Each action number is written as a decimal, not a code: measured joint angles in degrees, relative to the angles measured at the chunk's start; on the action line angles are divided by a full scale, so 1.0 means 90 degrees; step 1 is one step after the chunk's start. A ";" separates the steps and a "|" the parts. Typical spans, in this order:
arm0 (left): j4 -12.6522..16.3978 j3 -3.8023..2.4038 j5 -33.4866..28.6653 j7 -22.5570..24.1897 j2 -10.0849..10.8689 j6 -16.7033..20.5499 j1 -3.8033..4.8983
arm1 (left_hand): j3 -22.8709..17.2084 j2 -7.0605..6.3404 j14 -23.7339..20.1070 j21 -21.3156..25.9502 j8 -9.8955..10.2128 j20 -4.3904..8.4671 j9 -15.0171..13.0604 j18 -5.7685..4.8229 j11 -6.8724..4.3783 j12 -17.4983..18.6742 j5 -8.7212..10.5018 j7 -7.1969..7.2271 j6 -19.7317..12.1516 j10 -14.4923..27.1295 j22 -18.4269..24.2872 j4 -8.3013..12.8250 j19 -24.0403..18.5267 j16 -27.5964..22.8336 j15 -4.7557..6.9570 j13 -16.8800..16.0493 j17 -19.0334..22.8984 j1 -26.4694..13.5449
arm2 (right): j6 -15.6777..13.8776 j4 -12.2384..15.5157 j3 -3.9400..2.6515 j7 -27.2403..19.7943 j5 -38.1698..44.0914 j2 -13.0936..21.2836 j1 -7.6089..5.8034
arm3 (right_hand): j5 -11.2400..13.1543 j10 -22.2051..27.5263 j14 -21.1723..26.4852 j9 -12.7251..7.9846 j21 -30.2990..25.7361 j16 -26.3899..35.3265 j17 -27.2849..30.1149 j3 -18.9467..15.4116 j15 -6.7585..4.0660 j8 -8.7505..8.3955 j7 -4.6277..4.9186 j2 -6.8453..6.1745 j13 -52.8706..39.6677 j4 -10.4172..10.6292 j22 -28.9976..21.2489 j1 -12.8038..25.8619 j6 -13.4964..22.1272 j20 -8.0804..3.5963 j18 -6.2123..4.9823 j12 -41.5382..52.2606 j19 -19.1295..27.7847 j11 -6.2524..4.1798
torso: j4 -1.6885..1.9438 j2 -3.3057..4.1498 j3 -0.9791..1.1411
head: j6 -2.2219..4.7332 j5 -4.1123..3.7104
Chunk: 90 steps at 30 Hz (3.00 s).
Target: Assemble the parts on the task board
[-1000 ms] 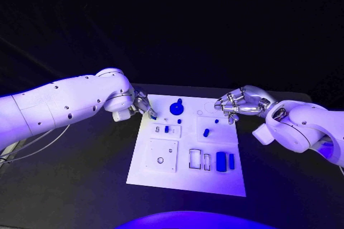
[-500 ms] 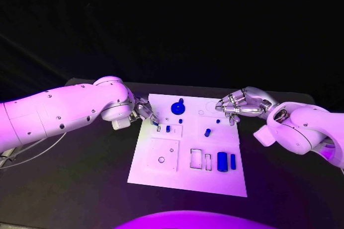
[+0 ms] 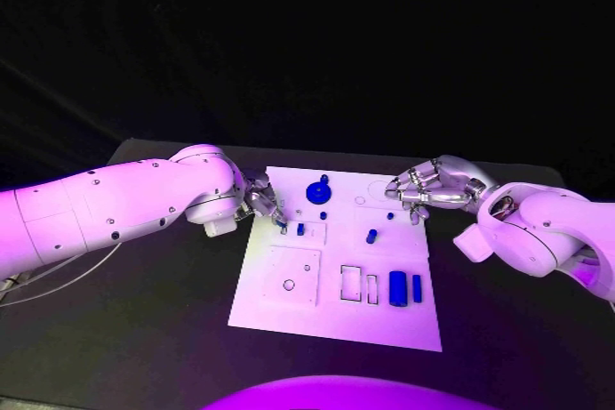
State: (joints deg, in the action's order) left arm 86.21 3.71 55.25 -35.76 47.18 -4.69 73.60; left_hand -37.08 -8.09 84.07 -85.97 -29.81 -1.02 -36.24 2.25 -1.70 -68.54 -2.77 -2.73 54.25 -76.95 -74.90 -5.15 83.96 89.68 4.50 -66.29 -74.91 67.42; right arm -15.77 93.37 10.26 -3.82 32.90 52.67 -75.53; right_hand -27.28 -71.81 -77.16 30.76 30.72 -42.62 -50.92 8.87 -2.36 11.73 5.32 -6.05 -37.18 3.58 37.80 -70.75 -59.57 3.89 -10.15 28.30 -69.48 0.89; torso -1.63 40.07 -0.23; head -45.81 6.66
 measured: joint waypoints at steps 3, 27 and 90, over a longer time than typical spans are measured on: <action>0.0005 0.0002 0.0057 0.0005 -0.0010 0.0004 -0.0006 | -0.0013 -0.0009 0.0000 0.0000 0.0000 0.0000 -0.0004 0.0000 0.0000 0.0000 0.0001 0.0000 0.0000 0.0000 0.0000 0.0013 0.0000 0.0000 0.0000 0.0000 0.0000 -0.0009 | 0.0001 0.0001 0.0000 0.0000 0.0000 0.0000 0.0001 | 0.0000 0.0000 0.0023 0.0009 0.0000 0.0000 0.0000 0.0000 0.0023 0.0025 0.0000 0.0000 -0.0007 0.0000 0.0007 0.0000 0.0000 0.0023 0.0000 0.0000 0.0023 0.0000 | 0.0002 0.0000 0.0003 | -0.0004 0.0000; 0.0030 0.0017 0.0356 -0.0064 -0.0101 -0.0117 -0.0064 | -0.0101 -0.0021 0.0000 -0.0001 -0.0025 -0.0001 -0.0004 0.0000 0.0000 0.0000 0.0033 -0.0003 0.0003 0.0000 -0.0005 0.0102 0.0000 0.0000 -0.0001 -0.0019 0.0001 -0.0073 | 0.0015 0.0005 0.0000 -0.0003 -0.0013 0.0004 0.0002 | 0.0000 0.0000 0.0023 0.0017 0.0000 0.0000 0.0002 0.0018 0.0023 0.0025 0.0000 0.0000 -0.0013 0.0018 0.0012 0.0000 0.0000 0.0023 0.0001 0.0000 0.0023 0.0000 | 0.0003 -0.0001 0.0002 | -0.0022 -0.0003; -0.0051 0.0005 0.0365 -0.0285 -0.0242 -0.0349 -0.0052 | 0.0569 0.0174 -0.0021 0.0024 -0.0156 0.0045 0.0061 0.0000 -0.0075 -0.0245 -0.0001 0.0133 0.0229 -0.0119 -0.0002 0.0139 0.0000 0.0000 0.0069 -0.0239 -0.0002 -0.0647 | 0.0075 0.0032 0.0000 -0.0005 -0.0027 -0.0002 0.0003 | 0.0000 0.0022 0.0023 0.0028 0.0000 0.0000 0.0004 0.0018 0.0023 0.0025 0.0000 0.0000 -0.0021 0.0018 0.0020 0.0000 0.0000 0.0022 0.0000 0.0000 0.0023 0.0022 | 0.0002 -0.0002 0.0001 | -0.0065 -0.0036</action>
State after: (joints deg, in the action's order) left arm 85.75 3.75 58.53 -38.32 45.00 -7.83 73.13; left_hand -31.96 -6.52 83.88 -85.75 -31.21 -0.61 -35.69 2.25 -2.38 -70.75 -2.77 -1.53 56.31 -78.02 -74.92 -3.90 83.96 89.68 5.12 -68.44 -74.93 61.60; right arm -15.10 93.66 10.26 -3.87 32.66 52.66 -75.51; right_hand -27.28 -71.61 -76.95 31.02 30.72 -42.62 -50.89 9.03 -2.16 11.95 5.32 -6.05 -37.37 3.73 37.98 -70.75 -59.57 4.09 -10.15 28.30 -69.28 1.09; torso -1.61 40.05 -0.23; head -46.39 6.33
